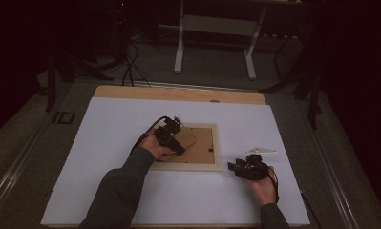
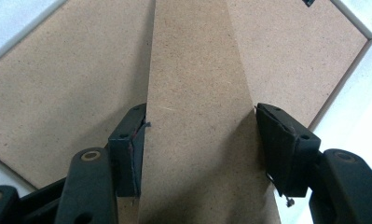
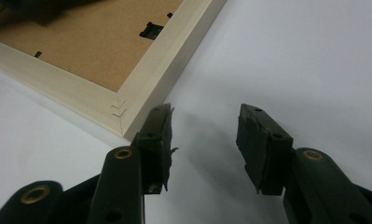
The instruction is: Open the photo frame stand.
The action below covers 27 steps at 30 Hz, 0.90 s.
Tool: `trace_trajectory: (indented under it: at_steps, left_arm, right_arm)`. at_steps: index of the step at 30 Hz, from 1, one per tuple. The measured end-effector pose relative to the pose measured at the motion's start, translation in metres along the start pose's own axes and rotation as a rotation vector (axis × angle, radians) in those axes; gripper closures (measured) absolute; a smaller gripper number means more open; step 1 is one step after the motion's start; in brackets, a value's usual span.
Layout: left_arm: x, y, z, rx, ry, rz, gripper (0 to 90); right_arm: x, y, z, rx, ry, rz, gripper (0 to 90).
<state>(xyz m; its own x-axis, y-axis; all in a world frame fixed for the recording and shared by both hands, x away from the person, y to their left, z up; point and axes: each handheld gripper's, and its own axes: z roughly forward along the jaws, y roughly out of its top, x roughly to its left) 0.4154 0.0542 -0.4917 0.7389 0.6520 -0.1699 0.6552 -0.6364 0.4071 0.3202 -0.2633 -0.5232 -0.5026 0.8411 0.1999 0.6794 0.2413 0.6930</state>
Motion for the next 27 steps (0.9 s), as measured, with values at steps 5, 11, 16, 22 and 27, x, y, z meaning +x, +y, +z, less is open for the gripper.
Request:
trace_trajectory:
  at_steps: [5,11,16,22,27]
  left_arm:
    - [-0.002,0.000,0.000,-0.001,0.015,0.008,39.9]
    - [-0.005,-0.001,0.001,-0.008,0.042,0.025,39.9]
    - [-0.007,-0.003,0.001,-0.018,0.055,0.029,39.9]
    - [-0.009,-0.004,0.000,-0.026,0.068,0.035,39.8]
    - [-0.012,-0.005,-0.001,-0.037,0.085,0.045,39.8]
  right_arm:
    - [-0.001,0.000,0.000,0.001,0.001,0.003,54.6]
    - [-0.001,-0.001,-0.001,-0.002,-0.001,0.005,54.6]
    - [-0.002,-0.001,-0.002,-0.006,-0.005,0.011,54.6]
    - [-0.002,-0.001,-0.002,-0.005,-0.005,0.011,54.5]
    - [-0.003,0.000,-0.004,-0.012,-0.006,0.013,54.5]
